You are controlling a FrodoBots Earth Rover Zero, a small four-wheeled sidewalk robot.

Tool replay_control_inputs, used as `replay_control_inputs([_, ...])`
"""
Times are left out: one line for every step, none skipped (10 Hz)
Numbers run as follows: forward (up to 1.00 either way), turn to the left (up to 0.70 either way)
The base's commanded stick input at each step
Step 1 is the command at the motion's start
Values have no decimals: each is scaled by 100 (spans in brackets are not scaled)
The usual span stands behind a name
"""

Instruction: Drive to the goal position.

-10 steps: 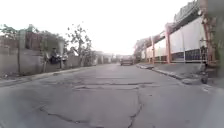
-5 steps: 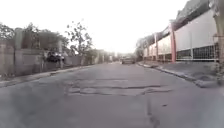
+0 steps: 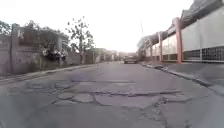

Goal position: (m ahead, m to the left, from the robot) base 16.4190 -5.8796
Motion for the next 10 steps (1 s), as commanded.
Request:
replay_control_inputs([100, 0])
replay_control_inputs([100, 0])
replay_control_inputs([100, 0])
replay_control_inputs([100, 0])
replay_control_inputs([100, 0])
replay_control_inputs([100, 0])
replay_control_inputs([100, 0])
replay_control_inputs([100, 0])
replay_control_inputs([100, 0])
replay_control_inputs([100, 0])
